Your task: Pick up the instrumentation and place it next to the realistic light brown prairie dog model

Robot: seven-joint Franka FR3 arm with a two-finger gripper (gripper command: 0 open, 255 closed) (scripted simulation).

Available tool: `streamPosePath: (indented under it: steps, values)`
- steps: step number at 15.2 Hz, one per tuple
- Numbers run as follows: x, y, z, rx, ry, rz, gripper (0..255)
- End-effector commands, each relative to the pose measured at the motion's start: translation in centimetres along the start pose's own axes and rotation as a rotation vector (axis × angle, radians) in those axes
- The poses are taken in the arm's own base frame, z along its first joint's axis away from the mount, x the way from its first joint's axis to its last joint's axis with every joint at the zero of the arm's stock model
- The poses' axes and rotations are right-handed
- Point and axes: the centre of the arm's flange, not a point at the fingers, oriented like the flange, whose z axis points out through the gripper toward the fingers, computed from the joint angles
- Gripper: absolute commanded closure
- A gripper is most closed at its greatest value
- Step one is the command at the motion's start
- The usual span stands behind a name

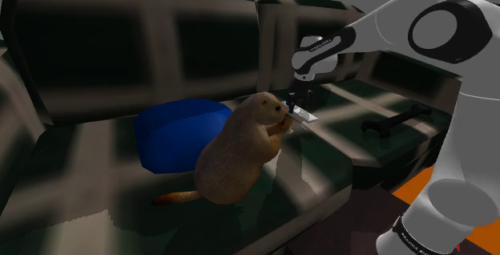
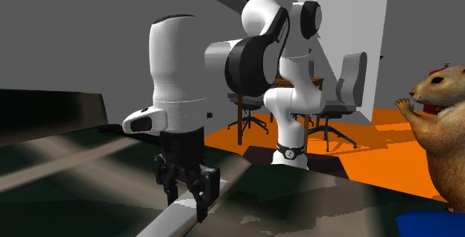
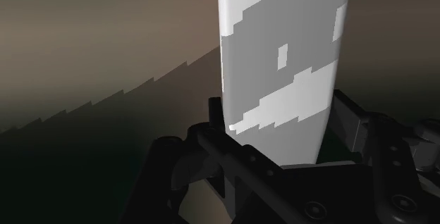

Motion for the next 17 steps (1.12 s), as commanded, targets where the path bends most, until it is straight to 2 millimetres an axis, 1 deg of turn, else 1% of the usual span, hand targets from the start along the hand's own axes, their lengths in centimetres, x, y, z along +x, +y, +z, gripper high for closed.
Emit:
streamPosePath:
  steps: [1, 17]
  values:
    - [-0.1, 0.1, -1.1, 0.000, 0.000, 0.000, 255]
    - [-0.2, 0.0, -9.5, 0.000, 0.000, 0.000, 255]
